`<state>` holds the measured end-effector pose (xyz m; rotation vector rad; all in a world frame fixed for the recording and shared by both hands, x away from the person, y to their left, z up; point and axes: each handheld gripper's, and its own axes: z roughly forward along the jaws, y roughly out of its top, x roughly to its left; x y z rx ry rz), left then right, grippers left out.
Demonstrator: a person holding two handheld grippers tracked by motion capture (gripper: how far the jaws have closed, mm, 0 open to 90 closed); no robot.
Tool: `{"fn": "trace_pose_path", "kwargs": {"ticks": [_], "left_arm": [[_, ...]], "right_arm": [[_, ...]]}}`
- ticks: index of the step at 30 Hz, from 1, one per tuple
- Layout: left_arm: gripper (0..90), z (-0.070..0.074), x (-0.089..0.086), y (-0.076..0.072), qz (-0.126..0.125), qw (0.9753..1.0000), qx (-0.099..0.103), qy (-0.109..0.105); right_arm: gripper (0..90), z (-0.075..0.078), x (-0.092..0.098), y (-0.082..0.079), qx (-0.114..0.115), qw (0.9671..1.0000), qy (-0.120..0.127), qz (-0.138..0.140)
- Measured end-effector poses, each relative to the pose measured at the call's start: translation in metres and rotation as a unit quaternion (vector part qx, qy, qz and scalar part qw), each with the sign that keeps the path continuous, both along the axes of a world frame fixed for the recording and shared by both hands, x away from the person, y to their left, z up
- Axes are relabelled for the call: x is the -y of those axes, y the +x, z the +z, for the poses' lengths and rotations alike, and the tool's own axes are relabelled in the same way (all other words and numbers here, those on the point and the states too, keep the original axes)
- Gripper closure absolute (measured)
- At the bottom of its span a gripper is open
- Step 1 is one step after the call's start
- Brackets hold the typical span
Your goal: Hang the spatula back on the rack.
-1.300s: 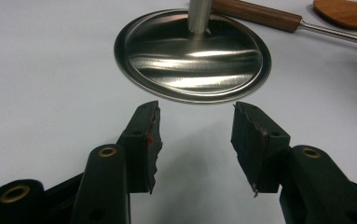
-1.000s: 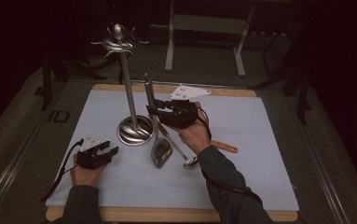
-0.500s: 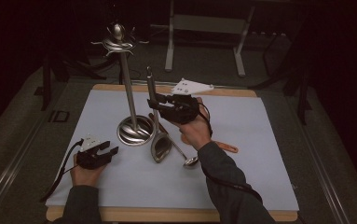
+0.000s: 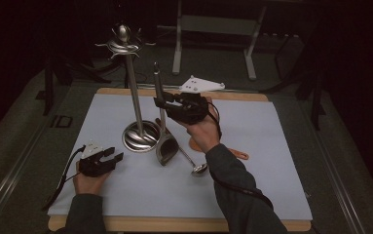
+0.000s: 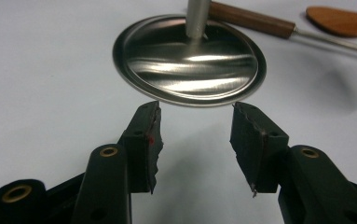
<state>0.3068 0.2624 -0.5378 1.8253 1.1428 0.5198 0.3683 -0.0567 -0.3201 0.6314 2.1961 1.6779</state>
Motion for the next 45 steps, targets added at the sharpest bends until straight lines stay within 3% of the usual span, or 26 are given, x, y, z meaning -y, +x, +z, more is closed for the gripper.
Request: {"fn": "trace_pose_path", "kwargs": {"ticks": [30,45], "left_arm": [[52.7,0.0,-0.001,0.0,0.002,1.0,0.001,-0.006],[52.5,0.0,-0.001,-0.001,0.002,0.9999,0.002,-0.01]], "right_arm": [[68.9,0.018,-0.028,0.007,0.004,0.9999,-0.01,-0.001],[68.8,0.01,-0.037,0.014,-0.007,0.9997,-0.022,-0.01]]}}
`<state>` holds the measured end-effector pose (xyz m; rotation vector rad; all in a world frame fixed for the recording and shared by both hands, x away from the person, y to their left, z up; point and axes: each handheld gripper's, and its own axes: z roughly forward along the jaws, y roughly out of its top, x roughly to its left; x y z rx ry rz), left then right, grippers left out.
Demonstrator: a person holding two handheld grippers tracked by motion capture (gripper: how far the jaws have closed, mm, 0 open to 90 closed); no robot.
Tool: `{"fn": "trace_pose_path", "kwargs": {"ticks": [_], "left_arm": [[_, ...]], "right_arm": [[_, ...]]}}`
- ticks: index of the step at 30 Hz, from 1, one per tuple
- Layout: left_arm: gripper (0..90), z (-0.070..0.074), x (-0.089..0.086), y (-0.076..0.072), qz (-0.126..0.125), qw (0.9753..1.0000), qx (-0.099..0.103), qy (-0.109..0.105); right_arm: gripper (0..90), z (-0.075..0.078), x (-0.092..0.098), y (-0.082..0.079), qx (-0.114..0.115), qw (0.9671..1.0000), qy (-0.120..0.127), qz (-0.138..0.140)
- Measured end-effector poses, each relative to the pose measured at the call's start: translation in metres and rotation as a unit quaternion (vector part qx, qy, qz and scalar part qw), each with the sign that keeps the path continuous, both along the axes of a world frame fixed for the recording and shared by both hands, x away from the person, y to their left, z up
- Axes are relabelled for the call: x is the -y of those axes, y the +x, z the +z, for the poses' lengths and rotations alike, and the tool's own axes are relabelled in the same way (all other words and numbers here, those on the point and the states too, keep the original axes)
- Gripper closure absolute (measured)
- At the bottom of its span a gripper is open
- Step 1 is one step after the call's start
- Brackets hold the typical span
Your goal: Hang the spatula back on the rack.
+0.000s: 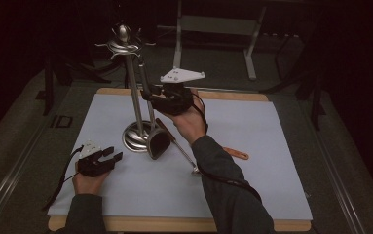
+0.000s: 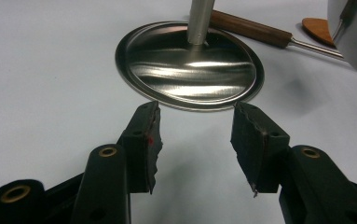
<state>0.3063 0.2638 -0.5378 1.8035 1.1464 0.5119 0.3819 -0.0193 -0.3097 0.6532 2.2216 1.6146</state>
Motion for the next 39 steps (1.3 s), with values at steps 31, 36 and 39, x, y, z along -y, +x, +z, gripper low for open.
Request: {"fn": "trace_pose_path", "kwargs": {"ticks": [31,36,39], "left_arm": [[52.9,0.0,0.0,0.0,0.0,1.0,0.002,0.001],[53.0,0.0,0.0,0.0,0.001,1.0,0.003,0.003],[52.9,0.0,0.0,0.0,0.002,1.0,0.006,0.001]], "right_arm": [[63.6,-0.008,0.004,0.0,0.02,0.9986,-0.048,-0.013],[63.3,-0.01,0.011,0.001,0.021,0.9981,-0.057,-0.015],[63.2,-0.012,0.016,0.002,0.019,0.9981,-0.056,-0.016]]}}
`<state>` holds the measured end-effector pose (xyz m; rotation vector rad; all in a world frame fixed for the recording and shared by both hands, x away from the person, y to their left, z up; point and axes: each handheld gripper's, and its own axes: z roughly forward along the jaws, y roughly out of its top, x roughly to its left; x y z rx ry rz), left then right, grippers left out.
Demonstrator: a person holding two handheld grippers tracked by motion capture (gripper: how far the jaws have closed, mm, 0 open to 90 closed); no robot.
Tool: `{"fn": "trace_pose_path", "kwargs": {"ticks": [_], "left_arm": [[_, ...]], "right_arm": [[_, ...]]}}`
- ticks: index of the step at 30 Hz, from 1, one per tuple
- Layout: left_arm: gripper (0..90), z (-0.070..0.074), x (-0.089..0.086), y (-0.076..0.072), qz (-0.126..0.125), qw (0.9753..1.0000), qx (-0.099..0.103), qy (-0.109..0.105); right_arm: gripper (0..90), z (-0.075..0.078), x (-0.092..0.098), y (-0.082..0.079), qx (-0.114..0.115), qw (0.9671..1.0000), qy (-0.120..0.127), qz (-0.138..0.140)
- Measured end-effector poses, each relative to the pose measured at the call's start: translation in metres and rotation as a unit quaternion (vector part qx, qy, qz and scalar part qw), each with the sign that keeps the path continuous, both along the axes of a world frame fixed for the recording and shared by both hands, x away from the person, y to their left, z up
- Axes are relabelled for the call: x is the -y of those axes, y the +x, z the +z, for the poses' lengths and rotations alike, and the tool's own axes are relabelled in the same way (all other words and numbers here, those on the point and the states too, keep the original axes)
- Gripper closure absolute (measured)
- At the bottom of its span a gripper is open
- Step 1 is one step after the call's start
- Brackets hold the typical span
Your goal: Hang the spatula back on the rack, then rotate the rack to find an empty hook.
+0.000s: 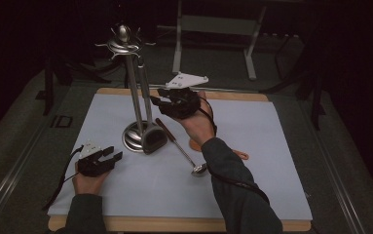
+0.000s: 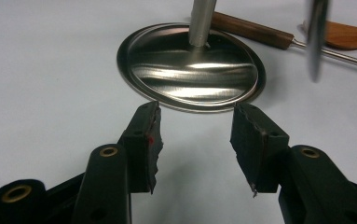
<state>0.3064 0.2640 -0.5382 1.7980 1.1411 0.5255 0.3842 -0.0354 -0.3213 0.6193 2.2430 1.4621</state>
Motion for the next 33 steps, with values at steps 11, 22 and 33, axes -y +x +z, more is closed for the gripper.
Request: {"fn": "trace_pose_path", "kwargs": {"ticks": [11,22,33], "left_arm": [[51.7,0.0,-0.001,-0.001,0.002,1.0,0.006,-0.001],[52.2,0.0,-0.001,-0.001,0.002,0.9999,0.01,-0.004],[53.1,0.001,-0.001,-0.002,0.01,0.9998,0.017,0.0]], "right_arm": [[61.7,-0.008,0.021,0.005,-0.007,0.9999,0.0,-0.015],[60.6,-0.019,0.028,0.012,-0.019,0.9994,-0.014,-0.024],[58.6,-0.031,0.032,0.013,-0.028,0.9985,-0.036,-0.029]]}}
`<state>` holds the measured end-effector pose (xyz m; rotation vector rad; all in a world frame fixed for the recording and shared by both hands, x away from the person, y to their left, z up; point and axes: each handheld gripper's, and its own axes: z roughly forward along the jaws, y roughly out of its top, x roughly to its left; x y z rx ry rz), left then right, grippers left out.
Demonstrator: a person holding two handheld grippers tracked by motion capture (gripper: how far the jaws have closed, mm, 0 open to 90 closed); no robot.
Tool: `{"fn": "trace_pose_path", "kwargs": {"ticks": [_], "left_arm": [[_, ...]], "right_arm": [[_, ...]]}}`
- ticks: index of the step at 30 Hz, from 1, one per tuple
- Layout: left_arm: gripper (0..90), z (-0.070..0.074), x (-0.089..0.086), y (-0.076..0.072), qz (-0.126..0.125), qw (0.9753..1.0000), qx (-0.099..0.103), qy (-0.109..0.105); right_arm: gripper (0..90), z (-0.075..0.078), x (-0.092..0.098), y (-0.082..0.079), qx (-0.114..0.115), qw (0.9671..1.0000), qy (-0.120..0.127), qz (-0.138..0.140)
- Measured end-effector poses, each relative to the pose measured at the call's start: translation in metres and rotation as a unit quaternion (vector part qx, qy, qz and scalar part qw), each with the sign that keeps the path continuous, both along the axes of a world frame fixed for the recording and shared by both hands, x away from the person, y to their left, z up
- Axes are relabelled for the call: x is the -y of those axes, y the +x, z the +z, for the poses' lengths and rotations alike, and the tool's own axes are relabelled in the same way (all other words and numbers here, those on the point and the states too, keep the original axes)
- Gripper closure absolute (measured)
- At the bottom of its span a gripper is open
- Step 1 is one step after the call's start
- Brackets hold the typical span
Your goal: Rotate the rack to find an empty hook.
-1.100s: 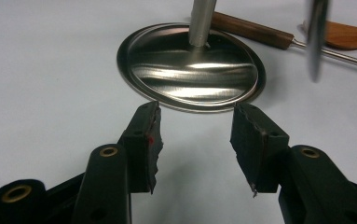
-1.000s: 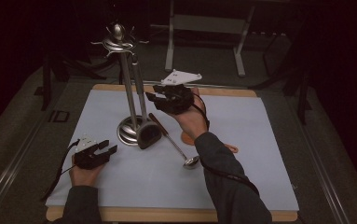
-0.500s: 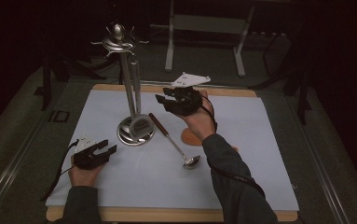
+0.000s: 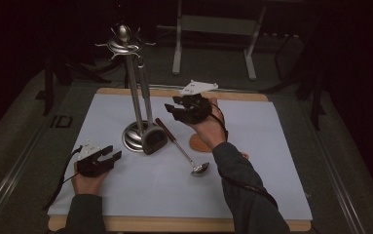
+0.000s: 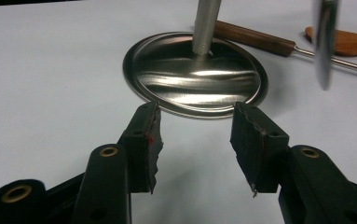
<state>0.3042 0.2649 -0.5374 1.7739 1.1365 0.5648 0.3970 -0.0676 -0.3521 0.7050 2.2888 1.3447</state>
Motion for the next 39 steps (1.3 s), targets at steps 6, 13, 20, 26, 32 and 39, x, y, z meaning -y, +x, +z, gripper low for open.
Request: {"fn": "trace_pose_path", "kwargs": {"ticks": [6,13,20,26,32,39], "left_arm": [[58.1,0.007,0.001,-0.007,0.009,0.9993,0.036,-0.009],[77.8,0.034,0.0,-0.016,0.021,0.9958,0.069,-0.057],[90.0,0.057,0.003,-0.017,0.009,0.99,0.096,-0.103],[90.0,0.083,0.007,-0.016,0.004,0.9855,0.126,-0.113],[90.0,0.115,0.015,-0.013,-0.007,0.9815,0.158,-0.107],[90.0,0.147,0.022,-0.007,-0.011,0.9739,0.189,-0.125]], "right_arm": [[57.4,-0.004,0.007,0.002,-0.004,0.9999,-0.01,-0.005],[54.5,-0.013,0.01,0.005,-0.02,0.9995,-0.02,-0.013],[51.8,-0.023,0.012,0.006,-0.033,0.9978,-0.054,-0.019],[51.4,-0.036,0.016,0.011,-0.059,0.9962,-0.06,-0.021],[51.3,-0.053,0.018,0.012,-0.082,0.9926,-0.087,-0.02],[50.9,-0.064,0.018,0.012,-0.089,0.9898,-0.109,-0.021]]}}
